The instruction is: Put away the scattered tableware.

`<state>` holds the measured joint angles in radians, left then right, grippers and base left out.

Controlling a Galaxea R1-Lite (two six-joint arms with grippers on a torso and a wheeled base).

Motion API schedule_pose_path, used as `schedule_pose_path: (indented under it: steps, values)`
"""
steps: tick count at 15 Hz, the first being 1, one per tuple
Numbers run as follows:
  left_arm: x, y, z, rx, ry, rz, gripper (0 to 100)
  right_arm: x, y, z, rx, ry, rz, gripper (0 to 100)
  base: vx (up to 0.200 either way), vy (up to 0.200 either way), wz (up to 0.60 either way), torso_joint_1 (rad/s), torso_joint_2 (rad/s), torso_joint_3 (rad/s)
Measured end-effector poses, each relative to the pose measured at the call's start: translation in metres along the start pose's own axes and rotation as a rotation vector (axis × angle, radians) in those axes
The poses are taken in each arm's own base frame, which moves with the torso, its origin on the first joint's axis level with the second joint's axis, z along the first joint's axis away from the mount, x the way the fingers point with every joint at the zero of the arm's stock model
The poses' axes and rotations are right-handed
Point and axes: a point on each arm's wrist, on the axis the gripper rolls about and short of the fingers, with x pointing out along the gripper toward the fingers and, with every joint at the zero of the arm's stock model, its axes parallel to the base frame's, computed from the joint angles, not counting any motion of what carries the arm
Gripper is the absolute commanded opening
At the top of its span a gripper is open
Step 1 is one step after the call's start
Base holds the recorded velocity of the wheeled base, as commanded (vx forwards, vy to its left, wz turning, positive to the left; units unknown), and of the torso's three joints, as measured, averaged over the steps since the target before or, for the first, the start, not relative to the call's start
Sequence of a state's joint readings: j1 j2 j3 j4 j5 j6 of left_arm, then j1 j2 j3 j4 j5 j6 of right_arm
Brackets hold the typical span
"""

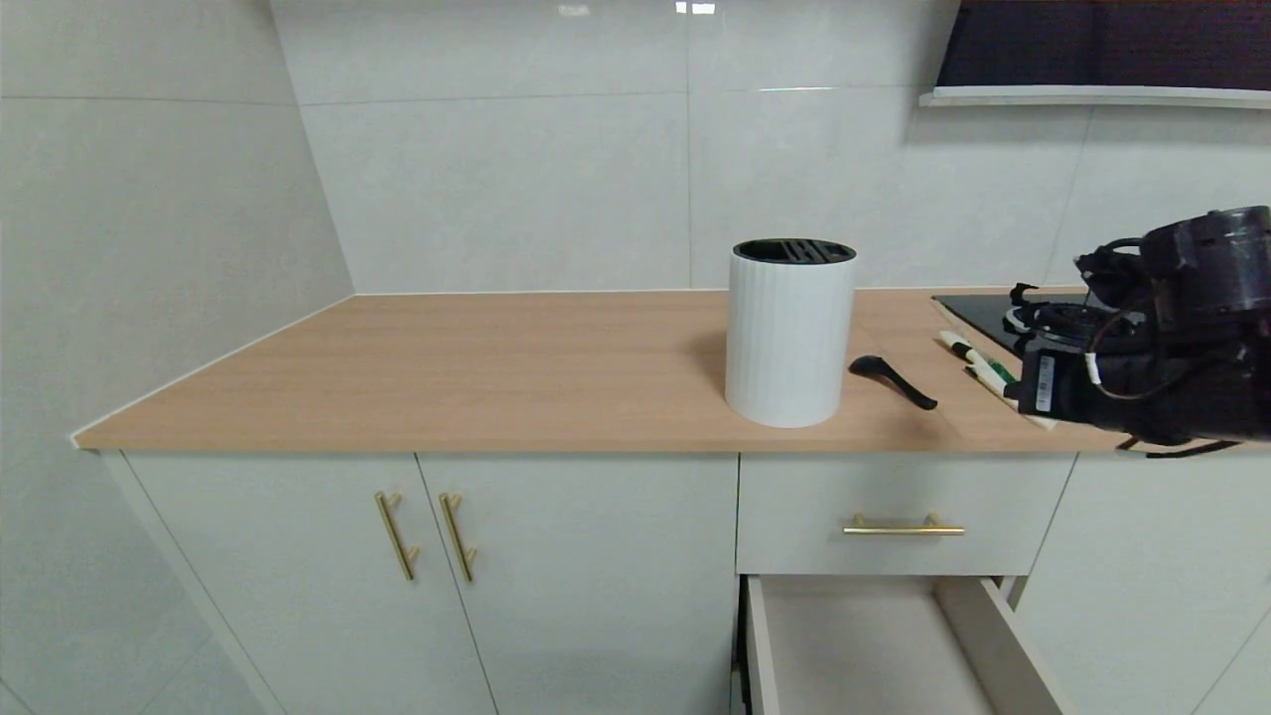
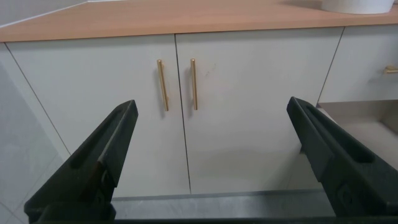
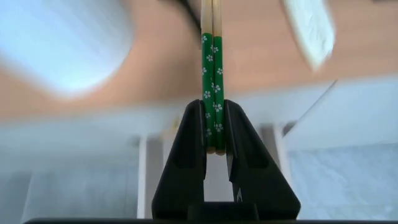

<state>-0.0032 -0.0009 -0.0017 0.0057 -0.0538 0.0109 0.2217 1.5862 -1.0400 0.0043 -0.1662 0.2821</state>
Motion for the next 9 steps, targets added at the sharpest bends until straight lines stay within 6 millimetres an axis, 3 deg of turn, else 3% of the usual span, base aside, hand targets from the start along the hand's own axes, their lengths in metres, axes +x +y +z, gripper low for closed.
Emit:
schedule_pose_path:
  steps: [4,9]
  values:
    - [0.000,0.000,0.000,0.000,0.000,0.000,100,-0.039,-0.008,-0.036,-0.099,0.085,0.233,0,0.000,0.000,0.00,0.000,0.00,0.000]
    - [0.000,0.000,0.000,0.000,0.000,0.000,100,-0.053,-0.013,-0.057,-0.177,0.129,0.343,0,0.000,0.000,0.00,0.000,0.00,0.000]
